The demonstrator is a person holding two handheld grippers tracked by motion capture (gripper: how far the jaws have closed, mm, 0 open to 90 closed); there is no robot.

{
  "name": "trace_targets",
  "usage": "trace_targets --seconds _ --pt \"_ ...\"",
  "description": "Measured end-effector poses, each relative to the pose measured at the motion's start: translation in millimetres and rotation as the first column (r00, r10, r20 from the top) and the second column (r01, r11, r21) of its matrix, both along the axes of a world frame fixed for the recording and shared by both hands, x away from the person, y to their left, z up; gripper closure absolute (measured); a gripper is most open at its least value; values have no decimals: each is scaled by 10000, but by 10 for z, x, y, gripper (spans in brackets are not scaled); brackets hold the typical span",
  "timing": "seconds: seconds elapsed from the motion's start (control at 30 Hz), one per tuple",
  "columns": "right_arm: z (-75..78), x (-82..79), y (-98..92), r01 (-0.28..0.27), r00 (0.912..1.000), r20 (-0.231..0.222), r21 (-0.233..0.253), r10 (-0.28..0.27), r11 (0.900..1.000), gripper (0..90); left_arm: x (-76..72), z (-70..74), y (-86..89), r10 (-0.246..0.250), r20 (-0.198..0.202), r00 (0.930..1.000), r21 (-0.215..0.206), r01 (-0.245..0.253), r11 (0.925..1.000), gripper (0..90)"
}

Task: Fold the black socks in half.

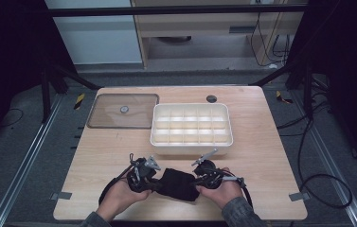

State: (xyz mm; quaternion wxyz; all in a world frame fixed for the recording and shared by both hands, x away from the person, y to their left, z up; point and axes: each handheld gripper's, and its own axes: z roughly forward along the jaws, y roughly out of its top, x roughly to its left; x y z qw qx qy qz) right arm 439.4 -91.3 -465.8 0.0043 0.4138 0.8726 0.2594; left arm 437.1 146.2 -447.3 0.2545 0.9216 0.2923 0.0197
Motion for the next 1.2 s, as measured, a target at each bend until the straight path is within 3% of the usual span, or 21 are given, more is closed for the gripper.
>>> trace_targets --seconds 0.27,0.77,1.2 --pt "-2 7 10 -23 10000 5 6 23 10000 738 1 70 -13 -16 71 10000 -231 18 9997 796" --pt "-3 29 52 45 10000 -4 108 -45 9999 746 27 152 -40 -5 309 9995 -287 14 9996 807" --pt "-1 47 85 56 10000 12 148 -57 9999 745 -9 236 -179 -375 546 9978 -394 396 9984 808"
